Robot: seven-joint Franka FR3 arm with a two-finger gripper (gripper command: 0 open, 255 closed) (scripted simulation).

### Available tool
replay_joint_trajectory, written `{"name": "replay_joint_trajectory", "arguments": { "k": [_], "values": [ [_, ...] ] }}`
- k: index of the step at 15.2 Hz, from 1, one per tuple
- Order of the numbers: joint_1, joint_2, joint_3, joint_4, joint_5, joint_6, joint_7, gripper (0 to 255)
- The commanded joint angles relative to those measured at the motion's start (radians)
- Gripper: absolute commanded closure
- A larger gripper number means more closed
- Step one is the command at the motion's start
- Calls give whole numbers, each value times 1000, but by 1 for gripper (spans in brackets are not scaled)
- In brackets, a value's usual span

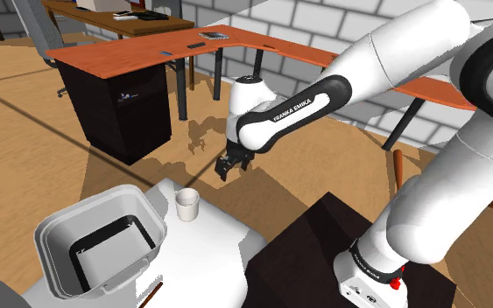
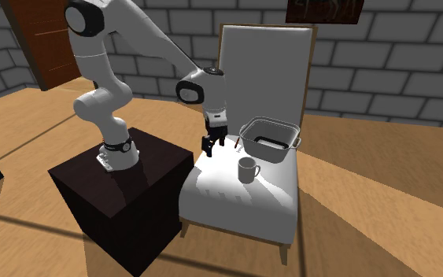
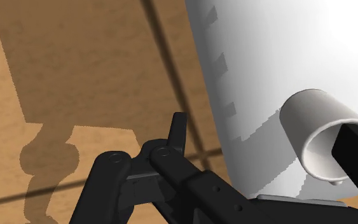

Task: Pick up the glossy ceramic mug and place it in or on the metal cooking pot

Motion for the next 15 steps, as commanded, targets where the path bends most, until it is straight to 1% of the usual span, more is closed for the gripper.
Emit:
{"name": "replay_joint_trajectory", "arguments": {
  "k": [1, 7, 12, 15],
  "values": [
    [7, 76, 8, 35, -16, 49, 31, 0],
    [53, 307, 7, 186, -82, 147, 129, 0],
    [105, 486, -12, 339, -123, 190, 191, 0],
    [112, 522, -20, 347, -132, 217, 197, 0]
  ]
}}
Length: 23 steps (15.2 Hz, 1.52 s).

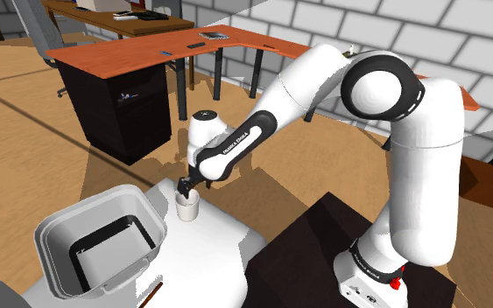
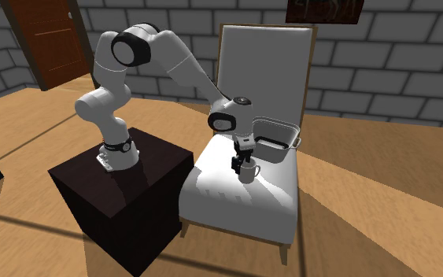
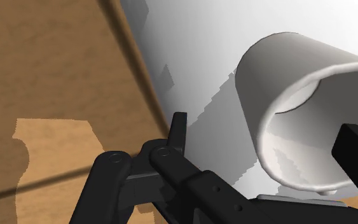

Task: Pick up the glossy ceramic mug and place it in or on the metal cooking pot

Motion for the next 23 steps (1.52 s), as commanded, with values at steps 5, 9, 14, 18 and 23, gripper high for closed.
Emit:
{"name": "replay_joint_trajectory", "arguments": {
  "k": [5, 9, 14, 18, 23],
  "values": [
    [16, 71, -15, 20, -17, 52, 15, 0],
    [16, 71, -15, 20, -17, 52, 15, 0],
    [16, 70, -15, 20, -17, 52, 15, 255],
    [16, 70, -15, 20, -17, 52, 15, 255],
    [14, 59, -13, 17, -15, 43, 13, 255]
  ]
}}
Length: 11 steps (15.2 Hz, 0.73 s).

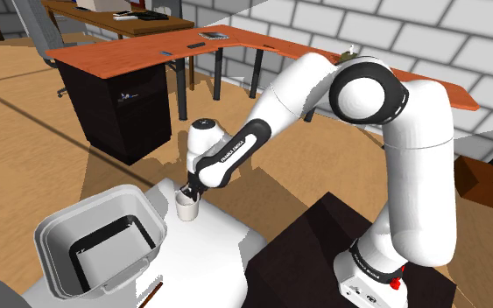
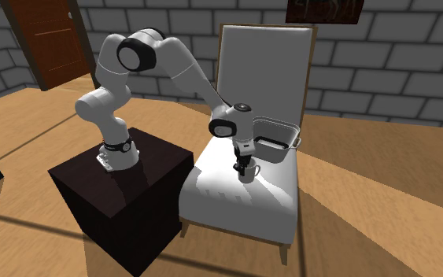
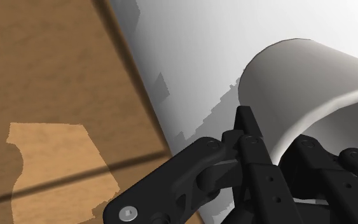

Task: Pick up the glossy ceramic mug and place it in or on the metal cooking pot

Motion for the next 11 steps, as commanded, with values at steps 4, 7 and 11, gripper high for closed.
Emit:
{"name": "replay_joint_trajectory", "arguments": {
  "k": [4, 7, 11],
  "values": [
    [-9, -54, 13, -10, 13, -43, -7, 255],
    [-15, -87, 20, -14, 22, -72, -13, 255],
    [-23, -130, 30, -16, 34, -113, -20, 255]
  ]
}}
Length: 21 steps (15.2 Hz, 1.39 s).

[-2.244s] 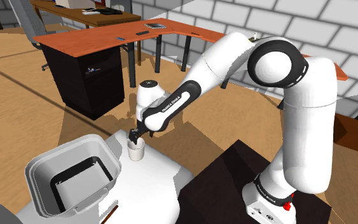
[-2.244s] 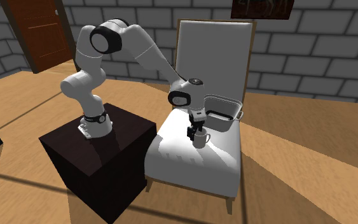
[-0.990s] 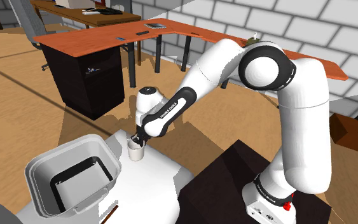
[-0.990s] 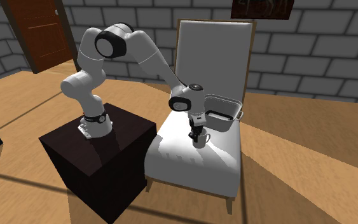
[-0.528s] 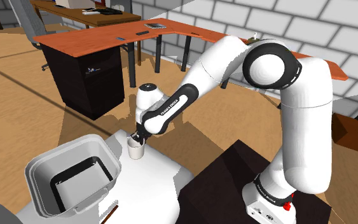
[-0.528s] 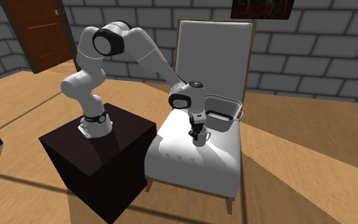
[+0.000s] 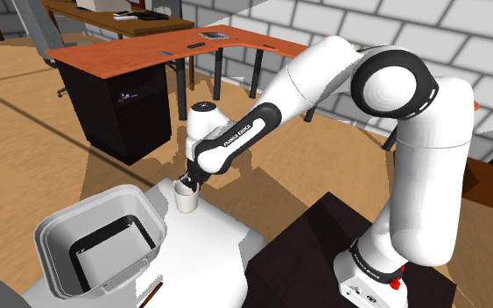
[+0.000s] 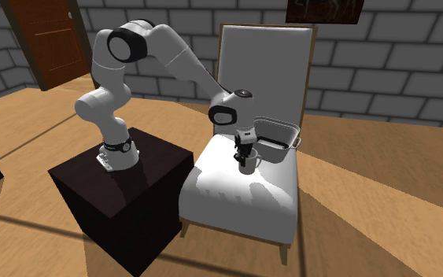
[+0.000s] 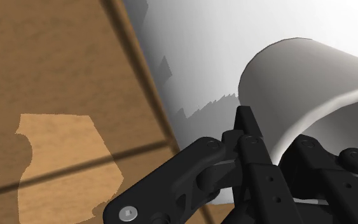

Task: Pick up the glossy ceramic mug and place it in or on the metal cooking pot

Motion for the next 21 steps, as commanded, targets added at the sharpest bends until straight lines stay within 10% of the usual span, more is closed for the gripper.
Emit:
{"name": "replay_joint_trajectory", "arguments": {
  "k": [1, 21],
  "values": [
    [-5, -22, 5, -1, 7, -20, -6, 255],
    [-28, -202, 34, 45, 64, -243, -39, 255]
  ]
}}
